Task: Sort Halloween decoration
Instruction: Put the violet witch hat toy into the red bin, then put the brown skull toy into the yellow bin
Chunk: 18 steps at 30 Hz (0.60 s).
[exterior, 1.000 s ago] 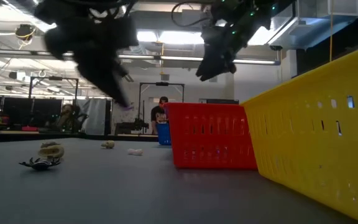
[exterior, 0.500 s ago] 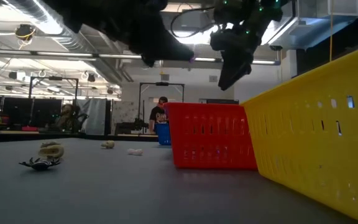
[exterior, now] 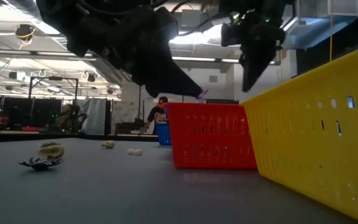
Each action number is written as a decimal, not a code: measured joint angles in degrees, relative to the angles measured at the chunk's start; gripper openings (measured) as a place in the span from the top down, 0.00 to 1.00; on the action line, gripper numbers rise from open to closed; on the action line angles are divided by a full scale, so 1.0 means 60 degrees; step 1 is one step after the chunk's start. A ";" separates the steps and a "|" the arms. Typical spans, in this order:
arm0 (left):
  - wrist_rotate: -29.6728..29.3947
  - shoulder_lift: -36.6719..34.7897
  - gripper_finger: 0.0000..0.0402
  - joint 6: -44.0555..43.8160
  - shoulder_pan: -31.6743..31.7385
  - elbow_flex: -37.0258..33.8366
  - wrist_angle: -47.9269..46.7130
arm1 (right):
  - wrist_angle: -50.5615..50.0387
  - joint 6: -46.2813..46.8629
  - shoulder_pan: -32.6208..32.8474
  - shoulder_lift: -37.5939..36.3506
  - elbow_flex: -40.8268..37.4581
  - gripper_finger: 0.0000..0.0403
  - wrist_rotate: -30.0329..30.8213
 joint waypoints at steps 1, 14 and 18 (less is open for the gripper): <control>-0.0001 0.0006 0.98 -0.0109 -0.0023 -0.0006 -0.0044 | -0.0198 0.0000 0.0114 0.0000 0.0000 0.61 0.0165; -0.0001 -0.0005 0.76 -0.0723 -0.0030 -0.0004 0.0019 | -0.1752 -0.0709 0.1014 0.0000 -0.0003 0.61 0.1304; -0.0004 -0.0005 0.74 -0.0723 -0.0030 -0.0004 0.0005 | -0.1361 -0.1290 0.0996 -0.0416 -0.0616 0.61 0.1089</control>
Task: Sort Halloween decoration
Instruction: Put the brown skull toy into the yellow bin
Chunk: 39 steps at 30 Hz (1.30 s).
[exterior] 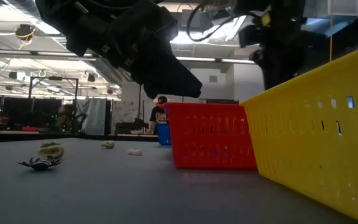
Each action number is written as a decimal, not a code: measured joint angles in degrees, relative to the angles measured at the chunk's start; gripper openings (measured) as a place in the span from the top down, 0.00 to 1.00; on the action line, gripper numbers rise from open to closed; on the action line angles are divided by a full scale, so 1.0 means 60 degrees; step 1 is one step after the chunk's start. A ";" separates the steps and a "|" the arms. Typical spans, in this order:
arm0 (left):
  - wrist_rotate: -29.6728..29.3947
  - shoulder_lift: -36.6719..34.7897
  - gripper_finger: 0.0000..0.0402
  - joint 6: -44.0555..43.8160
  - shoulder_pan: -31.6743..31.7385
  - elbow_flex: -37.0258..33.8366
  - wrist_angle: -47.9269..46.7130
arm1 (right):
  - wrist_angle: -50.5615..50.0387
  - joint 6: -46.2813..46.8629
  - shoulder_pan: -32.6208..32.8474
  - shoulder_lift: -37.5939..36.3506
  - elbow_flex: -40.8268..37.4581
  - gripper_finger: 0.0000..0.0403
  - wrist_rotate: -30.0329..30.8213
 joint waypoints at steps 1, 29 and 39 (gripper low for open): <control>0.0003 0.0000 0.74 0.0000 0.0004 0.0000 0.0000 | 0.0152 -0.0166 -0.0001 -0.0176 -0.0273 0.61 -0.0213; -0.0037 -0.0004 0.73 0.0025 0.0004 0.0000 0.0035 | 0.5679 -0.0670 -0.0001 -0.1366 -0.5220 0.61 -0.0712; -0.0041 -0.0004 0.73 0.0025 0.0004 0.0000 0.0040 | 0.5964 -0.0670 -0.0001 -0.1362 -0.5216 0.61 -0.0713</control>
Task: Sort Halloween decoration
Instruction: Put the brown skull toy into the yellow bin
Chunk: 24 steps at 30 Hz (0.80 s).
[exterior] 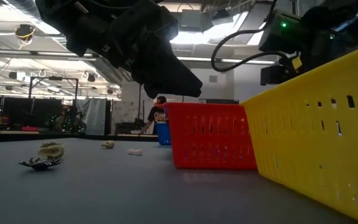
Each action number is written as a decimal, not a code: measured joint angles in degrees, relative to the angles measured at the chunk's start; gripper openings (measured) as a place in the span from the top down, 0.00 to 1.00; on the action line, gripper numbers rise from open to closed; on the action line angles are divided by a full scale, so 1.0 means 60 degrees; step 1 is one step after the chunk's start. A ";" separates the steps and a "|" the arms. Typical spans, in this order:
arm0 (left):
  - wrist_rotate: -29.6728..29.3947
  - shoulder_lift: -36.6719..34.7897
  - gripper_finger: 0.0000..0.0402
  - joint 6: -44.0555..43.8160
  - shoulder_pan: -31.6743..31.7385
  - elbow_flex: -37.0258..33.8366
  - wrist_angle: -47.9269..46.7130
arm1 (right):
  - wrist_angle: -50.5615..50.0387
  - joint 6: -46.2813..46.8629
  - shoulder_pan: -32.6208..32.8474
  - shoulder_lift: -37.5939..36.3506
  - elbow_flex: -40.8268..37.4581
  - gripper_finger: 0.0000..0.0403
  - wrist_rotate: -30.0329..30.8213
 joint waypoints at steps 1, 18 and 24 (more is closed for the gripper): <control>0.0000 0.0000 0.73 0.0000 0.0000 0.0000 0.0000 | -0.0021 0.0000 0.0000 0.0000 0.0000 0.61 0.0000; 0.0000 -0.0007 0.73 0.0002 0.0004 0.0000 0.0007 | 0.0352 0.0037 -0.0004 0.0011 -0.0500 0.61 0.0098; 0.0000 -0.0007 0.73 0.0003 0.0004 0.0000 0.0008 | 0.1156 0.0375 0.0000 -0.0009 -0.1068 0.61 0.0277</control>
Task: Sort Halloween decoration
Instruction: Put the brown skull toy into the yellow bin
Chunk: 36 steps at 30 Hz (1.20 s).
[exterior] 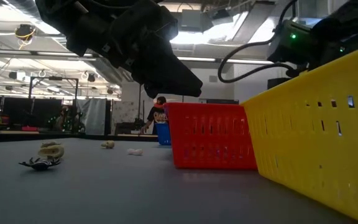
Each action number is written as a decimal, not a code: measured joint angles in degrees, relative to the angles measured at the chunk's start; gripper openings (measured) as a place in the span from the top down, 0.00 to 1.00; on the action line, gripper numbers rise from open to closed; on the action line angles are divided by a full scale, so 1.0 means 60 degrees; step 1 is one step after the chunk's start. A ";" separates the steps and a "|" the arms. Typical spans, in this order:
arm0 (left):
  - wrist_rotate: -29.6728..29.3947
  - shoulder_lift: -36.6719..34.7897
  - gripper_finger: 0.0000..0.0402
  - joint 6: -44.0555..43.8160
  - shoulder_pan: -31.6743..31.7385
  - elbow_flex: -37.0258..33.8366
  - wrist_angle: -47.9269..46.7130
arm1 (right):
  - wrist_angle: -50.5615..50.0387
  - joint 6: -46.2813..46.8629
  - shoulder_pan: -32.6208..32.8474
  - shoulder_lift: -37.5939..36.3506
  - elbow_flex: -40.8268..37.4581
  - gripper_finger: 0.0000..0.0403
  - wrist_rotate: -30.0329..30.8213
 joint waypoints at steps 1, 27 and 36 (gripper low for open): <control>0.0000 0.0000 0.73 -0.0003 0.0000 0.0000 0.0003 | 0.0070 0.0001 0.0000 -0.0002 -0.0031 0.61 -0.0011; 0.0000 0.0000 0.73 -0.0002 0.0000 0.0000 0.0003 | 0.0105 0.0025 0.0004 0.0013 -0.0061 0.76 -0.0142; -0.0001 0.0000 0.73 0.0000 -0.0004 0.0000 0.0003 | 0.0101 0.0022 0.0007 0.0009 -0.0061 0.86 -0.0102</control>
